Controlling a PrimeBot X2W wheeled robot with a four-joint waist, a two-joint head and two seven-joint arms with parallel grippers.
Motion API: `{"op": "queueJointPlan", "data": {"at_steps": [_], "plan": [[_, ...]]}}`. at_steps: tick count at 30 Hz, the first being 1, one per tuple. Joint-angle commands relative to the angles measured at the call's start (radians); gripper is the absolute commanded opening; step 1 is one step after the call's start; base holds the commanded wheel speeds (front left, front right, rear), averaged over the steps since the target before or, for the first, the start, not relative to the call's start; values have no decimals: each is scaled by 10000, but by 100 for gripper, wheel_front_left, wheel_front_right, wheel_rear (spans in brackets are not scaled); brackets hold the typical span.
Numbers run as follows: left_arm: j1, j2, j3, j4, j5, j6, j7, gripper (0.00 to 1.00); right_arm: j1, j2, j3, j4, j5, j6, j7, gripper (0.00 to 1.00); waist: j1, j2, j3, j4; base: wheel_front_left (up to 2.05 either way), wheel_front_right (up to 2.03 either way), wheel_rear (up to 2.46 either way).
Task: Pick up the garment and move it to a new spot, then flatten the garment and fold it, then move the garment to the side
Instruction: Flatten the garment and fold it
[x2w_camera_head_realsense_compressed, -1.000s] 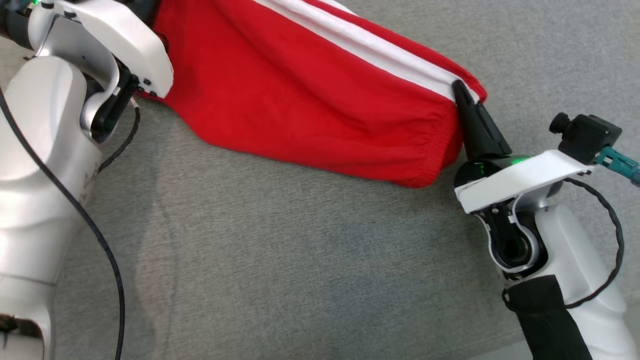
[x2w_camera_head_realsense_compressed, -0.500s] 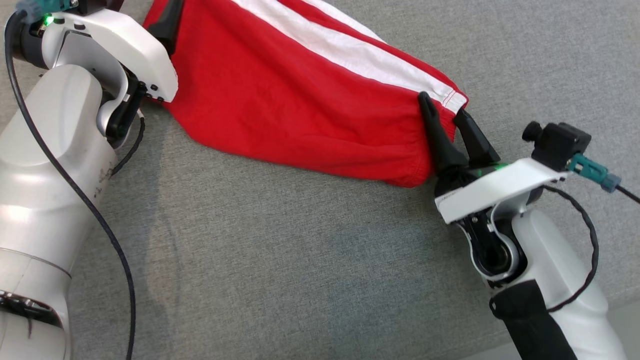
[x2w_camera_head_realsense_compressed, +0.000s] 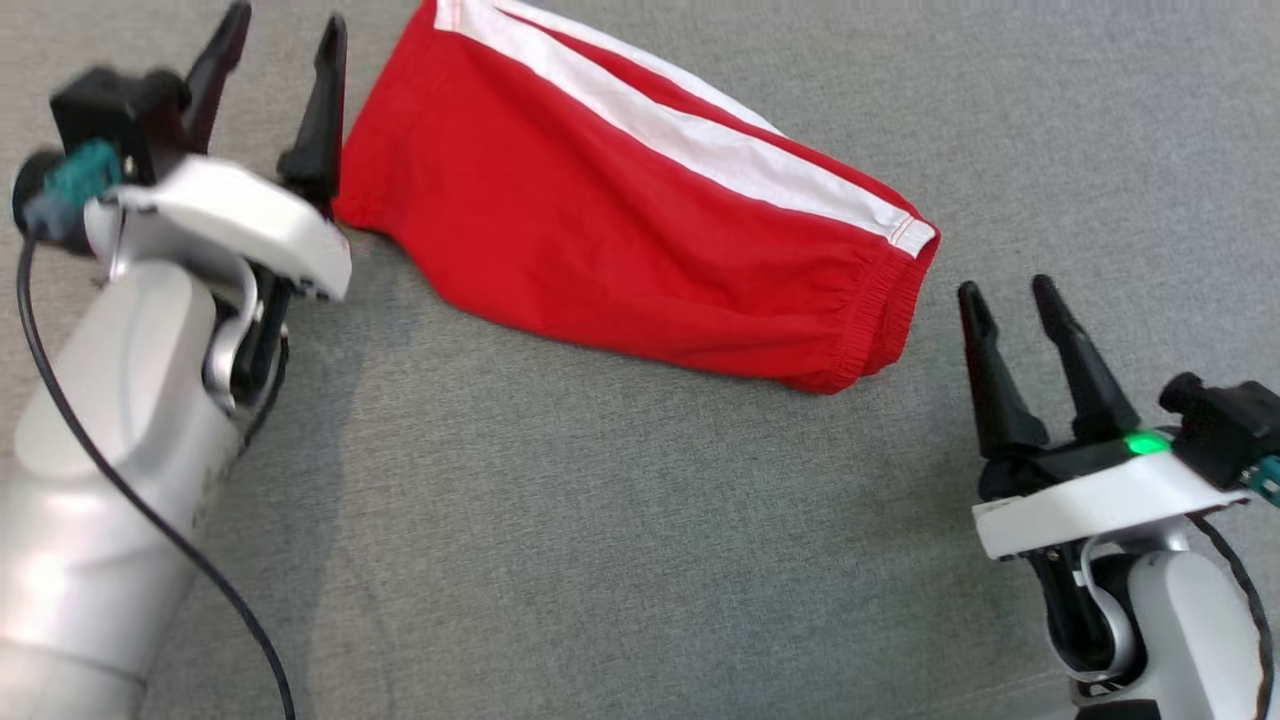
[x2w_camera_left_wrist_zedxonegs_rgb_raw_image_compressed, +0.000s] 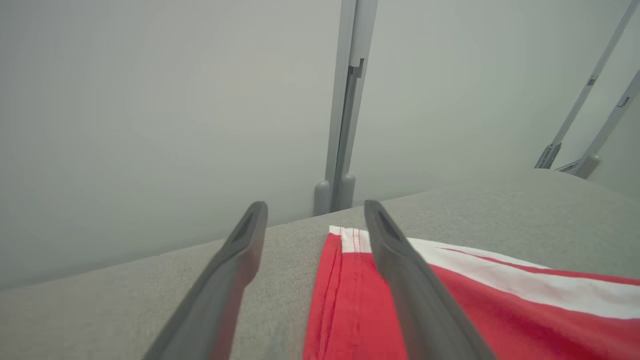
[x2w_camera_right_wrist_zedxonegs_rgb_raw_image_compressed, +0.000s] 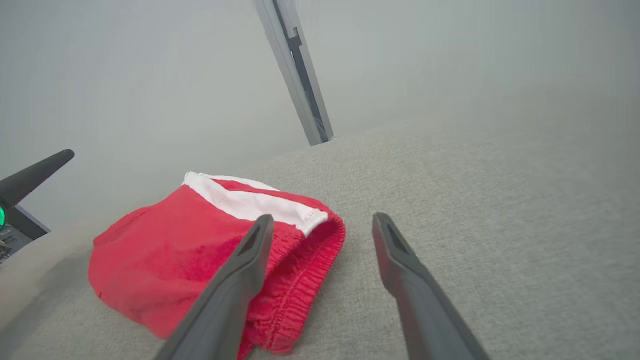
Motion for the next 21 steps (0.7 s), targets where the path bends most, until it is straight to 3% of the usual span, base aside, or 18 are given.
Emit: {"op": "queueJointPlan", "data": {"at_steps": [1, 9, 13, 21], "plan": [[617, 138, 260, -551, 109, 249, -25, 100, 173, -40, -212, -266, -366, 3, -51, 100, 0, 0, -271, 215, 0, 0, 0], [3311, 599, 1099, -3334, 499, 1400, -28, 100, 570, -104, -925, -943, -1819, 3, -141, 100, 0, 0, -888, 510, 0, 0, 0], [4632, 825, 1445, -4470, 436, 1926, -28, 100, 831, -65, -1113, -926, -2018, 3, -104, 100, 0, 0, -1292, 526, 0, 0, 0], [6038, 1095, 1523, -5901, 283, 2569, 328, 100, 1258, 31, -1352, -1029, -2147, 3, 26, 100, 0, 0, -1581, 534, 0, 0, 0]]}}
